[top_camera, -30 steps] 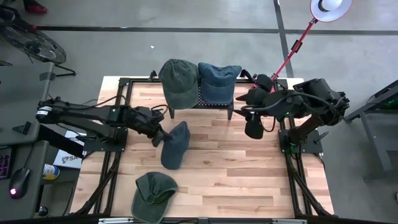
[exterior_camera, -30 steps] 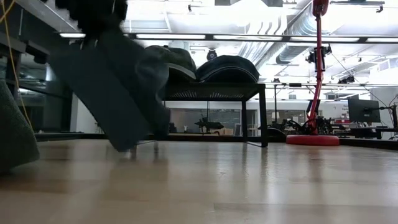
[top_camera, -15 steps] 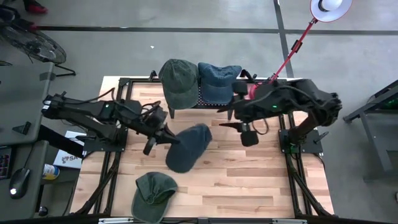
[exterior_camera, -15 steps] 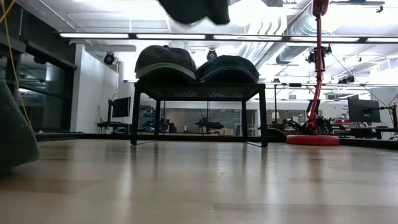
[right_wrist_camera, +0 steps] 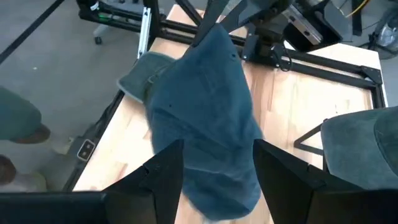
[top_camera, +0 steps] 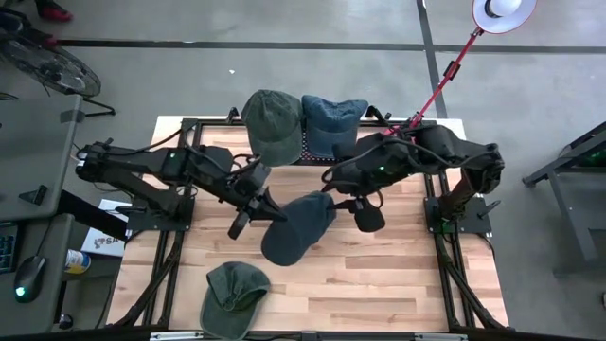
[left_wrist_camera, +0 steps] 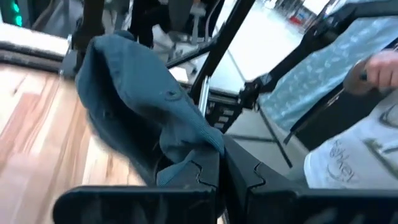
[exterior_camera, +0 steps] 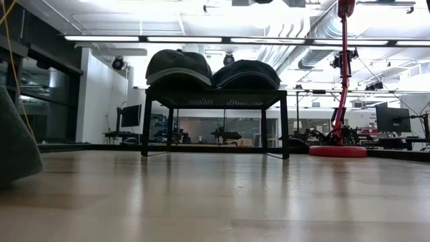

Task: Pick & Place hat
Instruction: Stack the dark blue cap on top of the other dark blue caps on the shelf

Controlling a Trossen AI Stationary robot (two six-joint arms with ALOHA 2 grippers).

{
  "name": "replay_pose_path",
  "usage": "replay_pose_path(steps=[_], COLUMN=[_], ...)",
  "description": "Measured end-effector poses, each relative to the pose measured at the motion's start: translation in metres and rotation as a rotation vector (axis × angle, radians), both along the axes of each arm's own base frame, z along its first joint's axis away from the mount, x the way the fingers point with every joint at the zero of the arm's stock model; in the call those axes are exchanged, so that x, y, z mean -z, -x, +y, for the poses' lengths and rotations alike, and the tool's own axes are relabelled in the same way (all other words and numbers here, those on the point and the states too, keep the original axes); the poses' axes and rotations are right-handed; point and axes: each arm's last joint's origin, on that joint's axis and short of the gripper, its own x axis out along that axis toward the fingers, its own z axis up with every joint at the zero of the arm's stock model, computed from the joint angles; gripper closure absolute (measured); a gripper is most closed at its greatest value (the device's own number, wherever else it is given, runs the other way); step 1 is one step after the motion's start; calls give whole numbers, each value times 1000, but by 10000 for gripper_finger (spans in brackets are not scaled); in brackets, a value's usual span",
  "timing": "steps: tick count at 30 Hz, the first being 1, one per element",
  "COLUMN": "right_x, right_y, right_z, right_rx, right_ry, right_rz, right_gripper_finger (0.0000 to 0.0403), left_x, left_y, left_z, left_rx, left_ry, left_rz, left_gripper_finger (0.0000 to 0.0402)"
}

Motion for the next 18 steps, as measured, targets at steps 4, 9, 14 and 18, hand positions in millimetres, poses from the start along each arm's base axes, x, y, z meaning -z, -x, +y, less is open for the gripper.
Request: replay_pose_path(steps=[4,9,14,18], right_x=[4,14,21,21], right_y=[-3,-15,-23,-25], right_z=[0,1,2,4], right_rx=[34,68,81,90], right_ry=[-6,27,43,54], right_rz=[23,52,75,66], right_gripper_finger=[219,219,219,221], left_x=[-5,-6,-6,-5], left_y=[1,2,2,3], left_z=[0,0,1,1], left_rx=[8,11,6,5], left_ry=[-7,-8,-13,-14], left_rz=[-30,-39,-39,-29], left_gripper_finger=[401,401,401,401])
